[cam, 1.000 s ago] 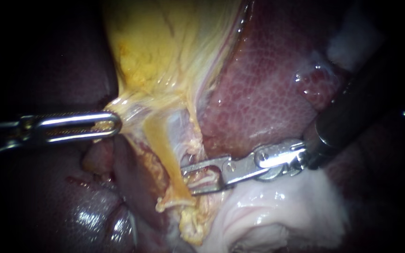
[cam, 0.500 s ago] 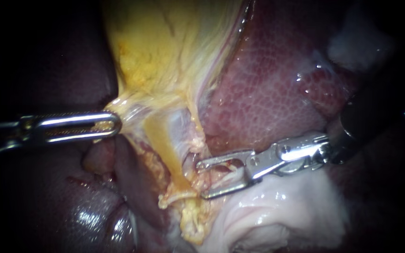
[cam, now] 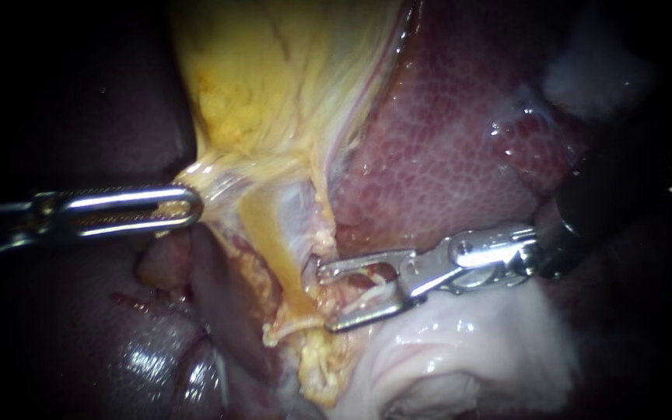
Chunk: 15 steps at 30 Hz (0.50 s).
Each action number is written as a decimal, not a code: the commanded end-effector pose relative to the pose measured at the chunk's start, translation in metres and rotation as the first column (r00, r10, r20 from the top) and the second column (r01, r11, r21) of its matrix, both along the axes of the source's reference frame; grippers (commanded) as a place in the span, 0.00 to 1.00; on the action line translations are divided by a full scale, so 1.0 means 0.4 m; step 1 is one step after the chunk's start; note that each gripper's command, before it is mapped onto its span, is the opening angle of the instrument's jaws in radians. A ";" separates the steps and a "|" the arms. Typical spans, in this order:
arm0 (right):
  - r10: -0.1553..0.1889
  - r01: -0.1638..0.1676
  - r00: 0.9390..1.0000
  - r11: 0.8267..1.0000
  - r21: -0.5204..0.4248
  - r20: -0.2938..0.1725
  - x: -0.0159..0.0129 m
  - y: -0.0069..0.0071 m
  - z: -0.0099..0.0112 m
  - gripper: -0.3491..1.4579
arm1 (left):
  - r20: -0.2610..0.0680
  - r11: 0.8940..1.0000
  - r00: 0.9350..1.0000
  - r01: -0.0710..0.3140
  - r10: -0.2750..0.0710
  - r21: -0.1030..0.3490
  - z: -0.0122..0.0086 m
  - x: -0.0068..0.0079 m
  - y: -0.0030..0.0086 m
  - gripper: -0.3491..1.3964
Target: Clipping second clip left tube
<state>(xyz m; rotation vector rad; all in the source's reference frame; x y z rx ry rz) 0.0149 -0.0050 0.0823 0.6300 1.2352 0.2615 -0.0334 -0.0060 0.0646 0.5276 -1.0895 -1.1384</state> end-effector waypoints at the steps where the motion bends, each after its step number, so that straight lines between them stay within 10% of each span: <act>1: 0.007 -0.007 1.000 1.000 0.014 0.001 0.0007 -0.0004 0.0007 0.47 | 0.000 1.000 1.000 0.000 0.000 0.000 0.0000 0.0000 -0.0001 0.00; 15: 0.018 0.017 0.989 0.972 0.235 -0.145 0.0046 -0.0030 -0.0035 0.47 | 0.000 1.000 1.000 0.000 0.000 0.000 0.0000 -0.0002 -0.0001 0.00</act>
